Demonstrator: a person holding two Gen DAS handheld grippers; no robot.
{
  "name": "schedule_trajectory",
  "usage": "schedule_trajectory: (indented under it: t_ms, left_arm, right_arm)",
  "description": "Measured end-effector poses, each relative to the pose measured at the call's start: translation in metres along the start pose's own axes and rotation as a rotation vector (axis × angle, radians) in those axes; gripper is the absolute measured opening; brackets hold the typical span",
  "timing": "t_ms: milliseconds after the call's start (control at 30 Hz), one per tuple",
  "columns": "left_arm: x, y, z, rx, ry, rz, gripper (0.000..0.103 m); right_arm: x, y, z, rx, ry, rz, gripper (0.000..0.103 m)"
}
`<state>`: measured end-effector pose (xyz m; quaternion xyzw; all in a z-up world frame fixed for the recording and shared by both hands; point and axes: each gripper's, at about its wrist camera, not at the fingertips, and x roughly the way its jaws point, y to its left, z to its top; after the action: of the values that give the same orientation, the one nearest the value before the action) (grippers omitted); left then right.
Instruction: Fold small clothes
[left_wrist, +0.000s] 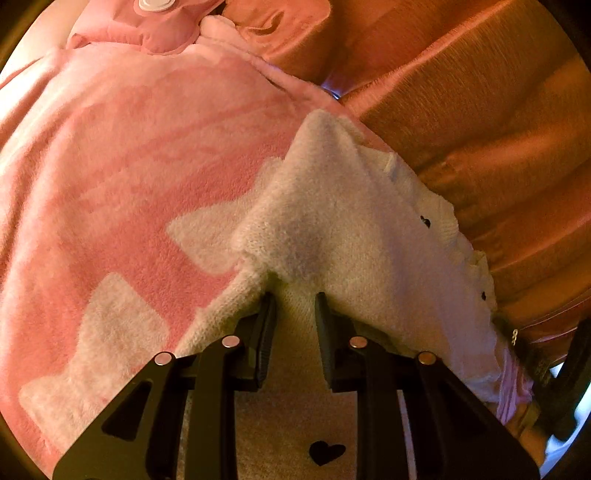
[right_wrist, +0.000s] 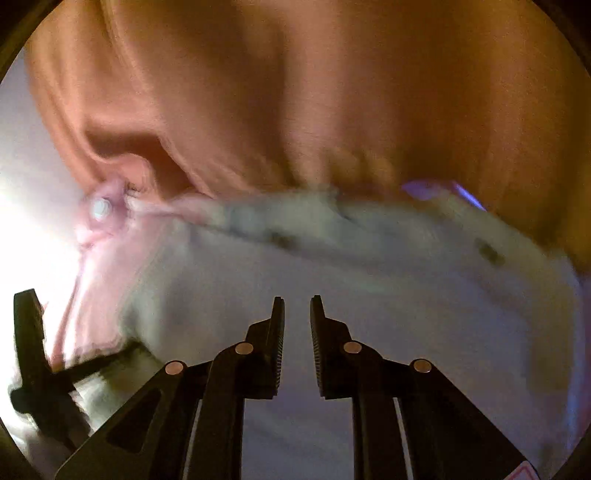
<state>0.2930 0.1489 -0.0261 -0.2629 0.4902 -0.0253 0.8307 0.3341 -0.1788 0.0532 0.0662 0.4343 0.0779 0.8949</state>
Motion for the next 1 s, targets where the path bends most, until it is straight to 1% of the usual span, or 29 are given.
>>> schedule_trajectory:
  t_ms: [33, 67, 100, 167, 200, 233, 267, 333, 400, 433, 467, 533, 600, 633, 667, 700, 733, 800, 867, 900, 933, 967, 1000]
  left_arm:
    - [0.0, 0.001, -0.001, 0.004, -0.003, 0.004, 0.021]
    - [0.0, 0.002, -0.001, 0.012, -0.007, 0.009, 0.021]
    - [0.0, 0.001, -0.002, 0.022, -0.01, 0.016, 0.021]
    - [0.001, -0.001, -0.003, 0.039, -0.019, 0.03, 0.021]
    - [0.001, -0.002, -0.004, 0.049, -0.023, 0.036, 0.021]
    - [0.0, -0.003, -0.004, 0.055, -0.026, 0.04, 0.021]
    - [0.0, -0.004, -0.005, 0.062, -0.032, 0.046, 0.021]
    - [0.0, -0.006, -0.006, 0.073, -0.043, 0.056, 0.021]
    - [0.001, -0.008, -0.008, 0.092, -0.055, 0.071, 0.022]
    - [0.0, -0.009, -0.009, 0.097, -0.061, 0.077, 0.022]
    - [0.0, -0.01, -0.01, 0.106, -0.069, 0.085, 0.022]
    - [0.0, -0.012, -0.011, 0.118, -0.075, 0.096, 0.022]
    - [0.0, -0.011, -0.012, 0.121, -0.078, 0.098, 0.022]
    - [0.0, -0.012, -0.012, 0.119, -0.077, 0.097, 0.022]
    - [0.0, -0.012, -0.012, 0.119, -0.076, 0.097, 0.022]
    - [0.001, -0.012, -0.012, 0.117, -0.074, 0.095, 0.022]
    - [0.001, -0.011, -0.012, 0.116, -0.073, 0.093, 0.022]
    - [0.001, -0.011, -0.012, 0.117, -0.071, 0.091, 0.022]
    - [0.001, -0.012, -0.012, 0.116, -0.073, 0.094, 0.022]
    - [0.001, -0.012, -0.012, 0.121, -0.074, 0.096, 0.023]
    - [0.001, -0.012, -0.012, 0.127, -0.075, 0.097, 0.024]
    - [0.001, -0.013, -0.012, 0.135, -0.076, 0.098, 0.024]
    - [0.0, -0.013, -0.012, 0.139, -0.075, 0.097, 0.025]
  right_arm:
    - [-0.001, -0.022, -0.012, 0.039, 0.018, -0.026, 0.014]
    - [-0.007, -0.055, -0.026, 0.116, 0.043, -0.07, 0.014]
    - [-0.007, -0.066, -0.03, 0.145, 0.051, -0.096, 0.014]
    - [-0.024, -0.11, -0.047, 0.215, 0.033, -0.177, 0.012]
    - [-0.033, -0.126, -0.053, 0.265, 0.024, -0.186, 0.017]
    - [-0.04, -0.134, -0.055, 0.302, 0.016, -0.185, 0.019]
    - [-0.05, -0.142, -0.059, 0.359, -0.006, -0.154, 0.019]
    - [-0.063, -0.142, -0.06, 0.391, -0.045, -0.079, 0.02]
    - [-0.067, -0.137, -0.061, 0.369, -0.065, -0.053, 0.029]
    - [-0.064, -0.133, -0.06, 0.352, -0.063, -0.049, 0.048]
    - [-0.059, -0.13, -0.06, 0.344, -0.06, -0.065, 0.064]
    - [-0.046, -0.128, -0.06, 0.337, -0.055, -0.092, 0.065]
    - [-0.027, -0.126, -0.059, 0.352, -0.017, -0.043, 0.059]
    - [-0.02, -0.121, -0.058, 0.347, -0.016, -0.024, 0.041]
    - [-0.014, -0.112, -0.056, 0.32, -0.01, -0.02, 0.011]
    - [-0.015, -0.106, -0.053, 0.295, -0.008, -0.025, 0.009]
    - [-0.022, -0.1, -0.05, 0.279, -0.035, -0.027, 0.009]
    - [-0.046, -0.095, -0.042, 0.268, -0.127, -0.007, 0.008]
    - [-0.058, -0.1, -0.04, 0.264, -0.174, -0.027, 0.008]
    - [-0.047, -0.105, -0.041, 0.251, -0.132, -0.062, 0.009]
    - [-0.032, -0.109, -0.044, 0.237, -0.061, -0.102, 0.009]
    - [-0.015, -0.115, -0.051, 0.238, 0.012, -0.123, 0.009]
    - [-0.013, -0.118, -0.057, 0.254, 0.01, -0.102, 0.01]
